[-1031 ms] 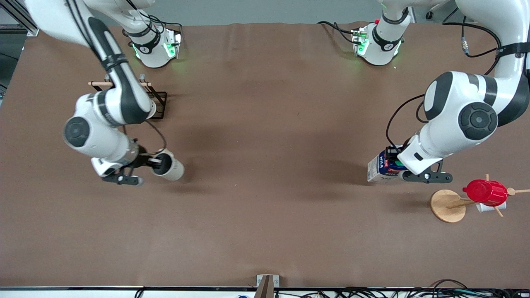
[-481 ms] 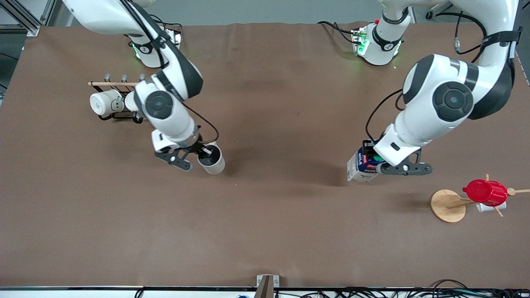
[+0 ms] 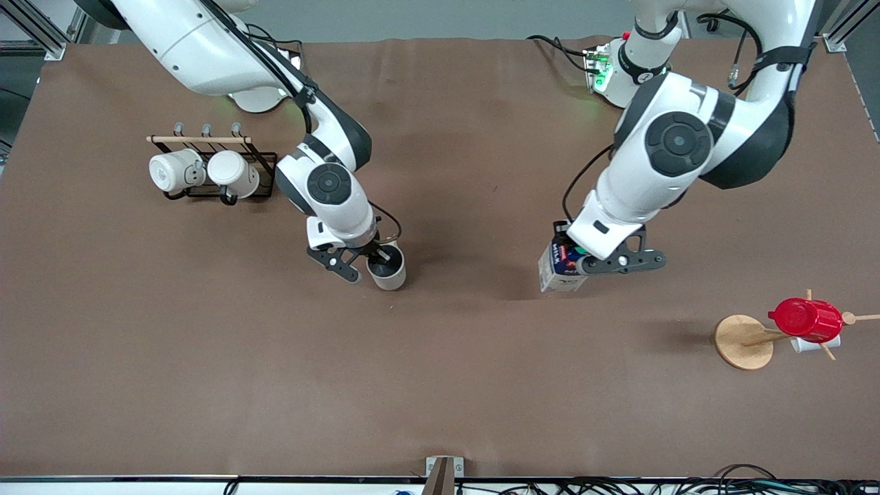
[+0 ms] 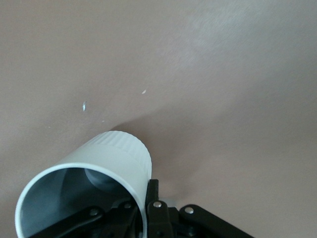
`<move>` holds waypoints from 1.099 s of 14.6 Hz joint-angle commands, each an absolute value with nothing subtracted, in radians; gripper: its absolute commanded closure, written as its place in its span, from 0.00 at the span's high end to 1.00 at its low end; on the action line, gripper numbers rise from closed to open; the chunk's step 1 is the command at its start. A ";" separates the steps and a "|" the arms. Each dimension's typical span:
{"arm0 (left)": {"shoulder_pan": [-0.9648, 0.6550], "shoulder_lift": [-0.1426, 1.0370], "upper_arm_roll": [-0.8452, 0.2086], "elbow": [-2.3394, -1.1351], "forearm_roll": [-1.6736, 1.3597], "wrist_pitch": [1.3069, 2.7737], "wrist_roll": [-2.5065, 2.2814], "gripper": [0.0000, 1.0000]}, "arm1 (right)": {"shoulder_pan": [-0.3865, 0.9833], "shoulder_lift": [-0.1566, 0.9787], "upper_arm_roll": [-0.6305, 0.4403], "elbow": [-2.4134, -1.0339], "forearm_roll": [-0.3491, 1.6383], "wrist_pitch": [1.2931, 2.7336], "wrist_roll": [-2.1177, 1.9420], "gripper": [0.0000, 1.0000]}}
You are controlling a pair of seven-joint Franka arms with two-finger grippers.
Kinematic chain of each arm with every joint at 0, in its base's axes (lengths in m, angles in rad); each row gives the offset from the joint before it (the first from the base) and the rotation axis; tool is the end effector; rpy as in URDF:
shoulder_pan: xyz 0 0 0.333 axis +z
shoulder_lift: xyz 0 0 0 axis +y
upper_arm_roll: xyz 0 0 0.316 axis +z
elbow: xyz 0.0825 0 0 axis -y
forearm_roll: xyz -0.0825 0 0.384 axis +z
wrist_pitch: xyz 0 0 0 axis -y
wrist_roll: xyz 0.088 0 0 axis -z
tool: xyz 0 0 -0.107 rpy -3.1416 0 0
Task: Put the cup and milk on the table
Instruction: 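Carry the mug and carton toward the table middle with both grippers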
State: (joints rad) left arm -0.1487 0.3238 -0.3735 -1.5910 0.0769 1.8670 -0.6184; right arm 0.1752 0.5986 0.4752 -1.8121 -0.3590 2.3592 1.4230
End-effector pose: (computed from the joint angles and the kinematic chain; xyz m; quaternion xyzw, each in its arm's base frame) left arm 0.5775 -0.2957 0.4557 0.9987 0.0445 -0.0222 0.0115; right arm 0.5365 0.3725 0.2425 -0.9560 0.2929 -0.0069 0.0162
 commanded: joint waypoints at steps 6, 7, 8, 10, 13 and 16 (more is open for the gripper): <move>-0.293 0.484 -0.376 -1.430 0.091 1.847 -0.897 0.48 | 0.199 0.655 0.488 -1.769 -0.417 2.387 1.516 0.13; -0.316 0.511 -0.376 -1.399 0.092 1.847 -0.929 0.48 | 0.199 0.655 0.488 -1.769 -0.417 2.387 1.516 0.36; -0.337 0.537 -0.374 -1.373 0.092 1.848 -0.961 0.48 | 0.196 0.653 0.488 -1.769 -0.416 2.387 1.516 0.77; -0.383 0.584 -0.370 -1.329 0.094 1.862 -1.024 0.48 | 0.187 0.640 0.491 -1.769 -0.413 2.381 1.506 1.00; -0.434 0.632 -0.362 -1.295 0.095 1.902 -1.061 0.47 | 0.123 0.533 0.547 -1.770 -0.405 2.282 1.485 1.00; -0.480 0.663 -0.357 -1.287 0.095 1.930 -1.080 0.46 | 0.072 0.402 0.549 -1.769 -0.343 2.159 1.305 1.00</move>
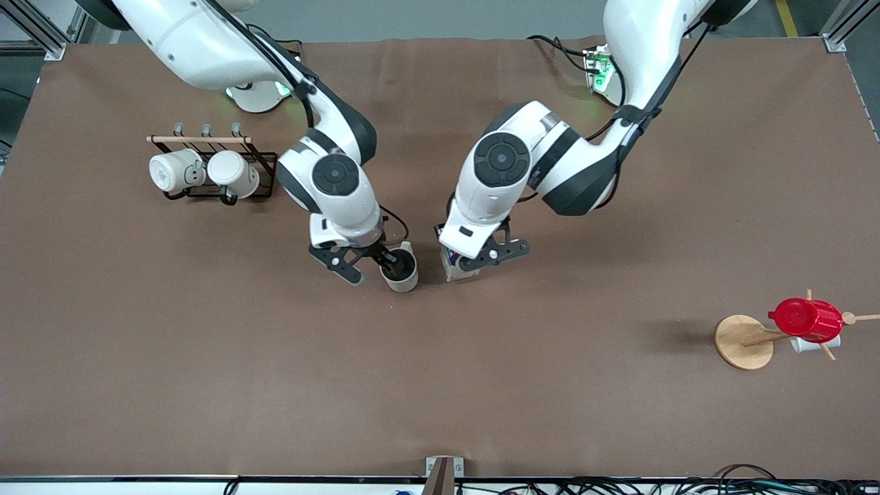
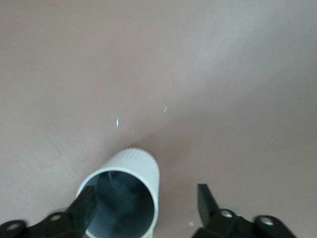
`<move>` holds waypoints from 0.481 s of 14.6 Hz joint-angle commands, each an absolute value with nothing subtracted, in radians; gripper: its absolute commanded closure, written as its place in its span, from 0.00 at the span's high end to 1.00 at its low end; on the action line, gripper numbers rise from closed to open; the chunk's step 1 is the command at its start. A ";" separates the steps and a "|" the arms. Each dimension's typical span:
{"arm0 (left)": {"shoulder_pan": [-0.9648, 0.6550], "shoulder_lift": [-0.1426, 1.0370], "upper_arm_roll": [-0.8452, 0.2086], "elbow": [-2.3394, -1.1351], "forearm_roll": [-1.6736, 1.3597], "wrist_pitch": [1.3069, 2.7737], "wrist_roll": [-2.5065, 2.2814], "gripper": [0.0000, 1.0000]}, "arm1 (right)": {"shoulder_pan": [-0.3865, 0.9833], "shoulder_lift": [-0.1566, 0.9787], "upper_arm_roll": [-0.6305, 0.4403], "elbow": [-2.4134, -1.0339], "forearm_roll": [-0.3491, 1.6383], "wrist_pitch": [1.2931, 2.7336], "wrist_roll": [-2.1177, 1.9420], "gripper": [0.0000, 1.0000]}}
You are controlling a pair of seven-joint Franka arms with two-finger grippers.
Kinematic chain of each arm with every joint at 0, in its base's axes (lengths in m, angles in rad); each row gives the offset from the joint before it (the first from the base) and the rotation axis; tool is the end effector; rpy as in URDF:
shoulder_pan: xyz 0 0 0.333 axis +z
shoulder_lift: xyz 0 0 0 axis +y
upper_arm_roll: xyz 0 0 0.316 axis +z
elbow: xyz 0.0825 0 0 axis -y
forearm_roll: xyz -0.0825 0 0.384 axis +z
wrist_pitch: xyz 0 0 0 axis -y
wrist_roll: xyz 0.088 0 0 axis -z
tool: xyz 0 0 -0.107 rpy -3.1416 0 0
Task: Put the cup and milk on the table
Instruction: 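Open the right gripper, releasing the mug, and lift it away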
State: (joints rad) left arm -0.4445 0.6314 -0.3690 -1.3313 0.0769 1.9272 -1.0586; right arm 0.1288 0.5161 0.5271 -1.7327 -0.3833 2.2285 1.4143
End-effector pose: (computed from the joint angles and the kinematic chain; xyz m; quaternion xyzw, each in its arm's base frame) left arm 0.5408 -0.4793 0.3806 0.9874 0.1414 -0.0558 0.0442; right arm 0.5569 0.3681 0.3211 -0.9550 0.2934 -0.0425 0.0128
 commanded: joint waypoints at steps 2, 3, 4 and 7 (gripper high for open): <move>-0.511 0.684 -0.347 -1.264 0.095 1.931 -1.083 0.46 | 0.054 0.315 0.491 -1.763 -0.234 2.102 1.095 1.00; -0.521 0.692 -0.338 -1.258 0.095 1.934 -1.083 0.46 | 0.058 0.267 0.418 -1.758 -0.178 2.062 0.966 1.00; -0.540 0.699 -0.325 -1.252 0.095 1.939 -1.083 0.46 | 0.060 0.230 0.369 -1.750 -0.140 2.031 0.854 1.00; -0.581 0.709 -0.282 -1.252 0.095 1.953 -1.098 0.46 | 0.058 0.141 0.217 -1.740 -0.123 1.959 0.599 1.00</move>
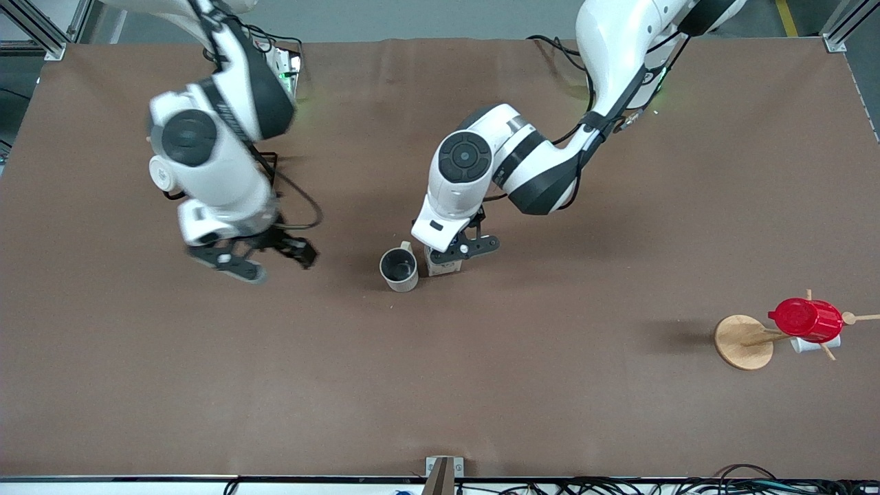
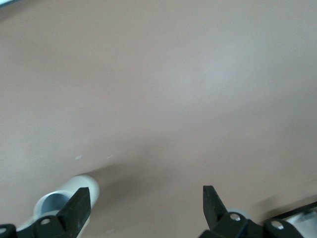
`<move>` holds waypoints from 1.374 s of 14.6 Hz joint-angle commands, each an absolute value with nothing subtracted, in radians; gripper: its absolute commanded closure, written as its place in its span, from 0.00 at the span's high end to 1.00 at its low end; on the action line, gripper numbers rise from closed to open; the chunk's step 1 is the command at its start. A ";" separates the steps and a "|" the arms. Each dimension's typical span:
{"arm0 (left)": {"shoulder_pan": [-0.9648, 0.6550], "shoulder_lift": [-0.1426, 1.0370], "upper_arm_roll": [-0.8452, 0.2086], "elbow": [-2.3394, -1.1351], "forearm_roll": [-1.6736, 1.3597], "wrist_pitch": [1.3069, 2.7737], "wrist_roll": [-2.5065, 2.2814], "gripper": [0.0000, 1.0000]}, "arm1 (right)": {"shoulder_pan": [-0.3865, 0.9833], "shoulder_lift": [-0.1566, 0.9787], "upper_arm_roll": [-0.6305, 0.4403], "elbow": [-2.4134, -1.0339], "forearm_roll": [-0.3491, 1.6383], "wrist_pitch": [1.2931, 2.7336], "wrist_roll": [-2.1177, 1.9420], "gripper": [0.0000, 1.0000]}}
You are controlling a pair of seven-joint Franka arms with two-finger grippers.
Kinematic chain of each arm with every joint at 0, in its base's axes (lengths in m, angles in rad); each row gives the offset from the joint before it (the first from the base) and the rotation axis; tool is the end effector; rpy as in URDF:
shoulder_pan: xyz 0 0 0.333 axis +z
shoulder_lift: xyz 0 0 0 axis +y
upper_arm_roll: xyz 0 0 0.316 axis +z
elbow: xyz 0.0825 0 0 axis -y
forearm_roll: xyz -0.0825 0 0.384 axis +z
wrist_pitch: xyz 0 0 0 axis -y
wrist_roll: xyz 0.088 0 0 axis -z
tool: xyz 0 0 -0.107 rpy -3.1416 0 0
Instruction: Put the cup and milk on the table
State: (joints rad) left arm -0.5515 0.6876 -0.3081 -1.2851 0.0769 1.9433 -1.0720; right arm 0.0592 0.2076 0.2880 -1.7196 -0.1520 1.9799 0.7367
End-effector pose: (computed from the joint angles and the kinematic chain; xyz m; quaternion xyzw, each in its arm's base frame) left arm 0.5227 -0.5161 0.3570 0.9903 0.1248 -0.0499 0.0351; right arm 0.5969 0.1933 0.4714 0.9842 -0.1694 0.0480 0.0194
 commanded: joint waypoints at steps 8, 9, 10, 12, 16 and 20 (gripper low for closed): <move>-0.592 0.729 -0.281 -1.253 0.095 2.006 -1.114 0.81 | -0.031 -0.049 -0.049 -1.736 -0.014 1.769 0.085 1.00; -0.595 0.727 -0.279 -1.253 0.097 2.006 -1.115 1.00 | -0.031 -0.061 -0.076 -1.724 -0.014 1.740 0.056 1.00; -0.595 0.721 -0.279 -1.253 0.097 2.003 -1.117 1.00 | -0.038 -0.074 -0.078 -1.698 -0.014 1.679 0.013 1.00; -0.586 0.680 -0.279 -1.253 0.097 1.971 -1.115 1.00 | -0.051 -0.058 -0.069 -1.564 -0.014 1.580 0.005 1.00; -0.514 0.504 -0.270 -1.255 0.098 1.853 -1.091 1.00 | -0.051 -0.034 -0.069 -1.514 -0.014 1.528 -0.005 1.00; -0.373 0.341 -0.270 -1.266 0.138 1.729 -0.998 1.00 | -0.048 -0.034 -0.069 -1.516 -0.014 1.529 -0.005 1.00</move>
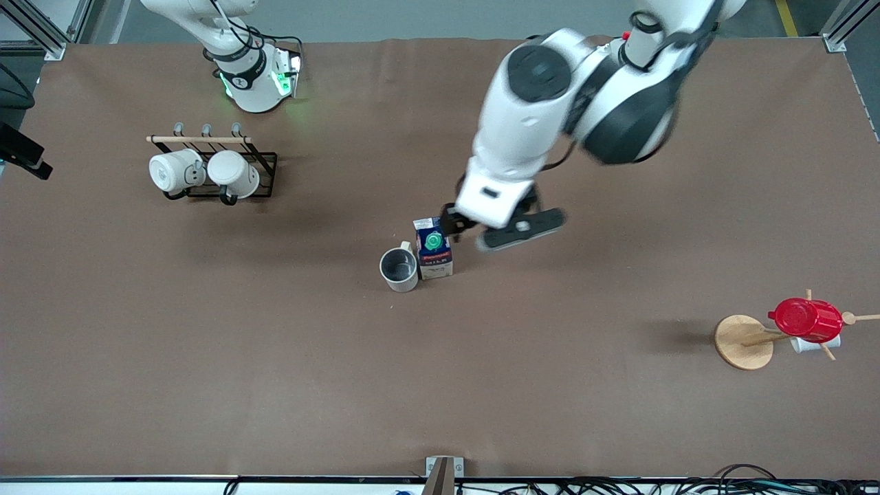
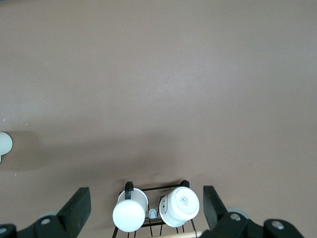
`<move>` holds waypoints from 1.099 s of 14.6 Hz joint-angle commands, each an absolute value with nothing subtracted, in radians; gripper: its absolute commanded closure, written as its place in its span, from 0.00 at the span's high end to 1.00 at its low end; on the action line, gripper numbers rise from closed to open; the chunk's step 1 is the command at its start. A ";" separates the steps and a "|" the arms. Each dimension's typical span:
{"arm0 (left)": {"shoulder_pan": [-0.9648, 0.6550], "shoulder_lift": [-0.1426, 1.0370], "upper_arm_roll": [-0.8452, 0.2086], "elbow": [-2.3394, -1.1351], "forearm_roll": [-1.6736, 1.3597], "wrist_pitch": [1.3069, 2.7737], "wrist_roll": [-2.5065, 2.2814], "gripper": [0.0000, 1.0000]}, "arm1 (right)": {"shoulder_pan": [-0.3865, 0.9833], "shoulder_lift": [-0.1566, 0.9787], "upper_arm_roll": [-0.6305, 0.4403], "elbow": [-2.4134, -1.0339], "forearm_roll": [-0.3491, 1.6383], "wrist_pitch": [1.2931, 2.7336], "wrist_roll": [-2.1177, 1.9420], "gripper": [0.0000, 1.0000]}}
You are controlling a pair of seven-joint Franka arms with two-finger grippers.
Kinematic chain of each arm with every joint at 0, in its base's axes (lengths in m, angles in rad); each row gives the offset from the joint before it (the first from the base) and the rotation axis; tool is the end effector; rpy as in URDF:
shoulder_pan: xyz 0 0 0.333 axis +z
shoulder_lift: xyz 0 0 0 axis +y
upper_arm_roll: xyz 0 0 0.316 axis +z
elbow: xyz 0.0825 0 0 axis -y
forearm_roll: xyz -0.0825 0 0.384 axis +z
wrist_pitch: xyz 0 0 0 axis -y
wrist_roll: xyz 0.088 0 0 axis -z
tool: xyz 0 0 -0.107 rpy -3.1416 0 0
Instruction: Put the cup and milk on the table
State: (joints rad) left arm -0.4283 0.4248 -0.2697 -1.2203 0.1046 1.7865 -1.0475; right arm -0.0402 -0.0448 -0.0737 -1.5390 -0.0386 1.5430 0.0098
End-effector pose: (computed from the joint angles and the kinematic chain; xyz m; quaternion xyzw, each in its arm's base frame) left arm 0.5625 -0.4074 0.5548 0.9803 0.1817 0.0483 0.0609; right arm 0.5339 -0.0664 0.6614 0.9976 -0.0628 0.0234 0.0189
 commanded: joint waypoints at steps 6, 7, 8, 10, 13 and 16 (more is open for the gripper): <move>-0.158 0.140 -0.276 -1.328 0.138 1.508 -0.640 1.00 | -0.032 -0.034 -0.066 -1.519 -0.014 1.529 0.011 1.00; -0.140 0.102 -0.276 -1.365 0.135 1.506 -0.596 1.00 | -0.032 -0.034 -0.063 -1.520 -0.014 1.529 0.011 1.00; -0.115 0.066 -0.276 -1.403 0.132 1.506 -0.544 1.00 | -0.032 -0.034 -0.063 -1.520 -0.012 1.529 0.011 1.00; -0.066 0.005 -0.278 -1.475 0.121 1.508 -0.462 1.00 | -0.032 -0.034 -0.063 -1.522 -0.012 1.528 0.011 1.00; -0.032 -0.040 -0.275 -1.522 0.101 1.508 -0.405 1.00 | -0.032 -0.034 -0.060 -1.525 -0.012 1.531 0.015 1.00; 0.023 -0.048 -0.273 -1.528 0.054 1.508 -0.358 1.00 | -0.032 -0.034 -0.058 -1.525 -0.012 1.531 0.017 1.00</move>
